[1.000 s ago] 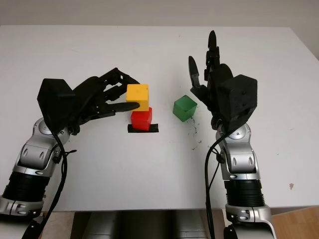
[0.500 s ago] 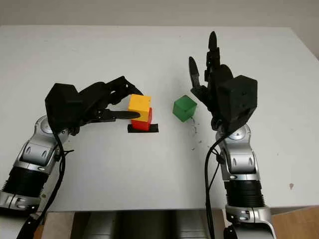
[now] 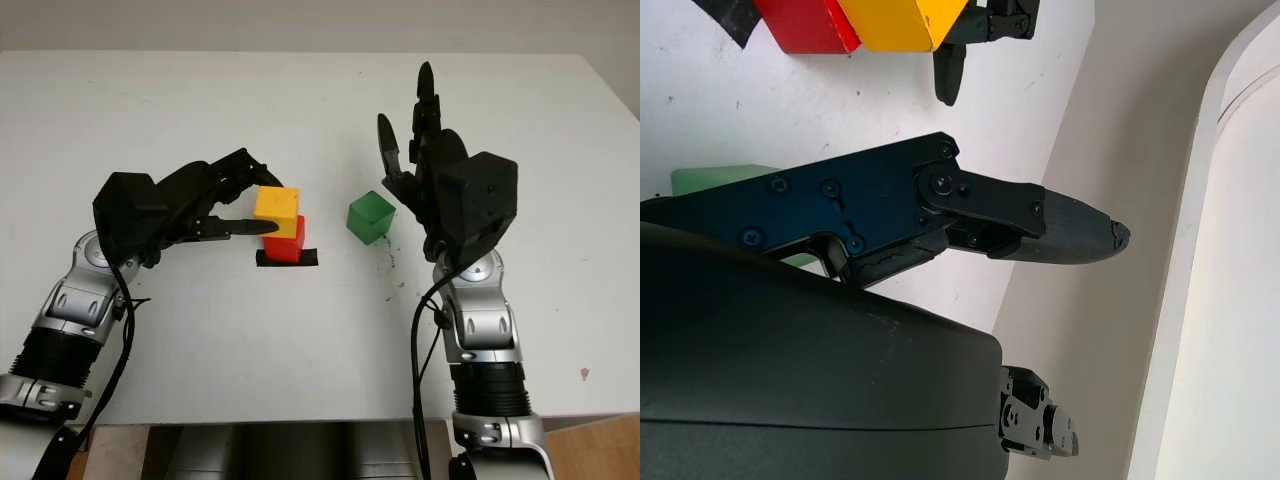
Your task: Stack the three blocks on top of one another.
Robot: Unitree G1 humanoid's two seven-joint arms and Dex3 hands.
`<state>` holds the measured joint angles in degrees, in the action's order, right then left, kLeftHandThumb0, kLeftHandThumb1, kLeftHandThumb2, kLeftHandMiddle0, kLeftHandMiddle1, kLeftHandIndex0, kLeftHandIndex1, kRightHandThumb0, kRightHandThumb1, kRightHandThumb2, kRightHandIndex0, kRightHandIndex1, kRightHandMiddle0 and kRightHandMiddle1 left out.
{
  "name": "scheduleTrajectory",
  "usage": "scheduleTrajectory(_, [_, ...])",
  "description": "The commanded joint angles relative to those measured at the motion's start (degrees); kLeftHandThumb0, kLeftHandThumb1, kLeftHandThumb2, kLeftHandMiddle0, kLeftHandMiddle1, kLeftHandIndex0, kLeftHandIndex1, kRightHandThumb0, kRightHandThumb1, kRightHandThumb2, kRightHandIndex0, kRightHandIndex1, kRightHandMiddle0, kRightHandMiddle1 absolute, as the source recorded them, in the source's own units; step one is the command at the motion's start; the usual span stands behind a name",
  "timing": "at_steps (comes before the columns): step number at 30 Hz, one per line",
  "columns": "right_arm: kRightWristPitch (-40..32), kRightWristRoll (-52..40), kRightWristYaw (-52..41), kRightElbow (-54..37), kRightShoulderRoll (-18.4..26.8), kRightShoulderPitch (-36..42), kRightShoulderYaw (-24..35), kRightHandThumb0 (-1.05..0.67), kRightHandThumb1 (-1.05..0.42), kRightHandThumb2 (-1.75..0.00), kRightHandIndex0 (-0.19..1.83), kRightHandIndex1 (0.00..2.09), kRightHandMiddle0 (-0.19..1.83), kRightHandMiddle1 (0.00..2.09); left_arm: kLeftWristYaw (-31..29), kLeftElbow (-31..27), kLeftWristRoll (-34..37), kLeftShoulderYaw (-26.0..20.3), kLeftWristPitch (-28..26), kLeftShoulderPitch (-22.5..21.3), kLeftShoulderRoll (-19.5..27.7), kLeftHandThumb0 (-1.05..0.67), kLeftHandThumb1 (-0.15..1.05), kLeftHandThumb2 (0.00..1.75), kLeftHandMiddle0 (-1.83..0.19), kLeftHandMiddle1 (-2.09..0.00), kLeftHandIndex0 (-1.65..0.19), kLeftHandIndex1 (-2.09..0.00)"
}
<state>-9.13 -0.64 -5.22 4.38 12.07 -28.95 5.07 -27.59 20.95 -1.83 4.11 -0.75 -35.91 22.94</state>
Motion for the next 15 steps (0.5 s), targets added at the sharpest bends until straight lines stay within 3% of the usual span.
scheduleTrajectory(1, [0.8, 0.14, 0.11, -0.07, 0.25, 0.21, 0.12, -0.67, -1.05, -0.6, -0.19, 0.0, -0.19, 0.01, -0.25, 0.01, 0.52, -0.6, 0.1, -1.61, -0.43, -0.42, 1.05, 0.15, -0.05, -0.06, -0.19, -1.71])
scheduleTrajectory(15, [0.48, 0.11, 0.57, -0.41, 0.07, 0.5, 0.12, -0.67, -1.05, -0.59, -0.19, 0.0, -0.19, 0.01, -0.99, 0.52, 0.47, -0.23, -0.8, -2.12, -0.73, -0.43, 1.05, 0.13, -0.04, -0.05, -0.21, -1.7])
